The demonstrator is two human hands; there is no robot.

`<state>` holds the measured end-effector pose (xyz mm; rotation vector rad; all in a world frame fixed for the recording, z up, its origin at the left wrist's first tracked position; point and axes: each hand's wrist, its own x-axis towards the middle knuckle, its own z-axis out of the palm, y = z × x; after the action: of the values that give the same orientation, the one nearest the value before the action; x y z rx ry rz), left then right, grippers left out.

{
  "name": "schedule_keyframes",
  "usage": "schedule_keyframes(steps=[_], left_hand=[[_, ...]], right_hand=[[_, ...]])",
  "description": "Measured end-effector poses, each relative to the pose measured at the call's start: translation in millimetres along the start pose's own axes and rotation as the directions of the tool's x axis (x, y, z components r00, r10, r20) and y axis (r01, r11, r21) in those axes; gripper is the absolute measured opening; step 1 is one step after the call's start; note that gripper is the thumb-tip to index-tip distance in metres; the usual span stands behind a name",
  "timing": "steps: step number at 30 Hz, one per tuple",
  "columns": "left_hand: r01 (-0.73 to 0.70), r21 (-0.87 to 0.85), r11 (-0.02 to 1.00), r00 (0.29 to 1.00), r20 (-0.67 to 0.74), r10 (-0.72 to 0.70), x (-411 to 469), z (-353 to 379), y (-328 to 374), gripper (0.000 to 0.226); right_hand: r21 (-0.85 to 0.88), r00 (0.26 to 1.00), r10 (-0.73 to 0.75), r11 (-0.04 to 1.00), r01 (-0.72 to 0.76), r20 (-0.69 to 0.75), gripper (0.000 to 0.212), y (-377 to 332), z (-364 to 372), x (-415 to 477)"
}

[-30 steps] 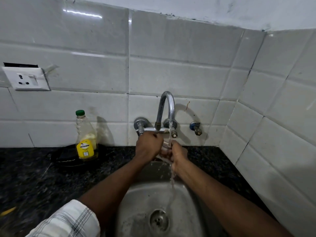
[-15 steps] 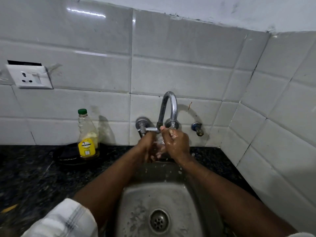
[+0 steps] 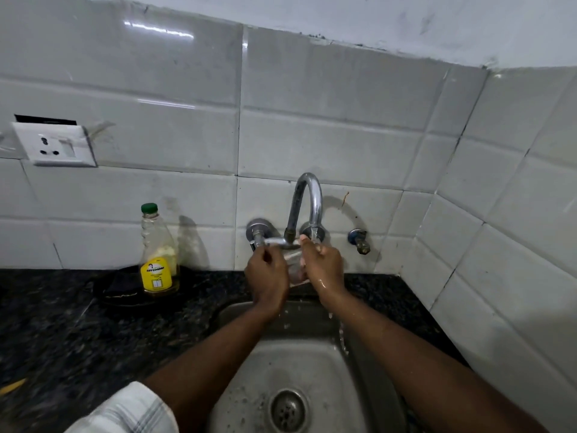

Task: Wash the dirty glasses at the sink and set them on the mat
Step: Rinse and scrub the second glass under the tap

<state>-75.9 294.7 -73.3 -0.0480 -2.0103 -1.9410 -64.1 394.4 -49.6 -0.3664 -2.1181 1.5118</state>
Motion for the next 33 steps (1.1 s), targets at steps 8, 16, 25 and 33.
schedule_keyframes(steps=[8, 16, 25, 33], left_hand=[[0.695, -0.058, 0.717, 0.645, 0.492, -0.585, 20.2, -2.9, 2.0, 0.049], [0.511, -0.084, 0.855, 0.858, -0.016, -0.514, 9.3, 5.0, -45.8, 0.044], [0.709, -0.287, 0.644, 0.698, 0.418, -0.581, -1.1, 11.9, -5.3, 0.038], [-0.293, 0.693, 0.659, 0.935, 0.353, 0.045, 12.4, 13.7, 26.0, 0.033]], right_hand=[[-0.231, 0.884, -0.450, 0.854, 0.467, 0.125, 0.049, 9.2, -6.8, 1.7], [-0.491, 0.524, -0.650, 0.255, 0.833, 0.550, 0.050, -8.3, -19.4, 15.5], [-0.079, 0.978, -0.187, 0.978, 0.195, 0.097, 0.037, 6.1, -18.1, -10.4], [0.008, 0.871, 0.403, 0.907, -0.422, 0.280, 0.020, 39.1, -29.8, -15.9]])
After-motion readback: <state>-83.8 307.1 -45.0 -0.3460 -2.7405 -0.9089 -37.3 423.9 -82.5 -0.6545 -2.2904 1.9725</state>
